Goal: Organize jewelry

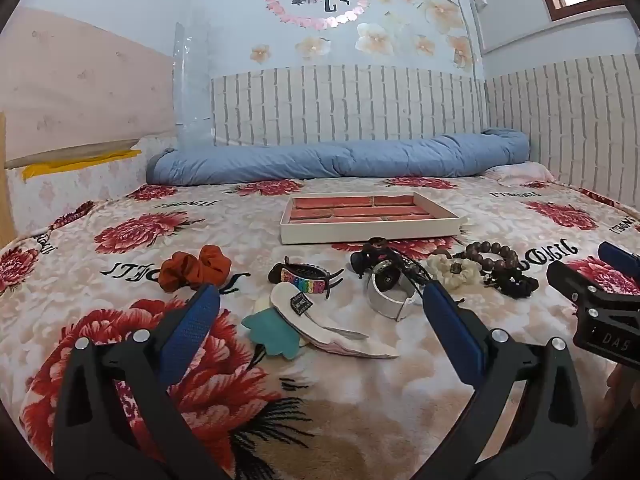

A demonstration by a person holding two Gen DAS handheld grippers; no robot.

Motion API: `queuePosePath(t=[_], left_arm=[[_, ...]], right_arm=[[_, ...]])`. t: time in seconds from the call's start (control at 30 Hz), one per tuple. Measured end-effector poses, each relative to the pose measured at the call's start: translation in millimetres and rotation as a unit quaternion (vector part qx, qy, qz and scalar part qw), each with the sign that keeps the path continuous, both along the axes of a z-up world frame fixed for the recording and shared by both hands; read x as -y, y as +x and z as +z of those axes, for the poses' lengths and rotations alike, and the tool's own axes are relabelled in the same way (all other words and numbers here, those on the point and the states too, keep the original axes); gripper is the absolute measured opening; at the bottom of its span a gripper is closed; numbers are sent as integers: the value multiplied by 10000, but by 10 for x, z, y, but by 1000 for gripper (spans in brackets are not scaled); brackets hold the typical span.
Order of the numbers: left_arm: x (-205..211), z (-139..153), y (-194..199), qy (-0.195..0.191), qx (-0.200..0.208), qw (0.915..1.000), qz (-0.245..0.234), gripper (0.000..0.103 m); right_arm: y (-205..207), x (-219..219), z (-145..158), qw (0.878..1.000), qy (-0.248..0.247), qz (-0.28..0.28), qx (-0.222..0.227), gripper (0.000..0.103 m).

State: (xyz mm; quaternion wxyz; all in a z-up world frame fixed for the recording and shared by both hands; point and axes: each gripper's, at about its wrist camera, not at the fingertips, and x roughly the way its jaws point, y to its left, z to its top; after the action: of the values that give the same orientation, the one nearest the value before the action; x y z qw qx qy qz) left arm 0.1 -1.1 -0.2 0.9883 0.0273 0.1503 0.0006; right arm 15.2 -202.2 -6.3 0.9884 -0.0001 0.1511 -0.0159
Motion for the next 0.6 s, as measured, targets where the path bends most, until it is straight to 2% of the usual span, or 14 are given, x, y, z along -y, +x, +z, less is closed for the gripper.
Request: queuePosePath(t=[0.6], left_arm=[[30,-27,-6,-66,-44,10000,-1,98]], right_arm=[[7,28,1,10000,18,-8,-16,99]])
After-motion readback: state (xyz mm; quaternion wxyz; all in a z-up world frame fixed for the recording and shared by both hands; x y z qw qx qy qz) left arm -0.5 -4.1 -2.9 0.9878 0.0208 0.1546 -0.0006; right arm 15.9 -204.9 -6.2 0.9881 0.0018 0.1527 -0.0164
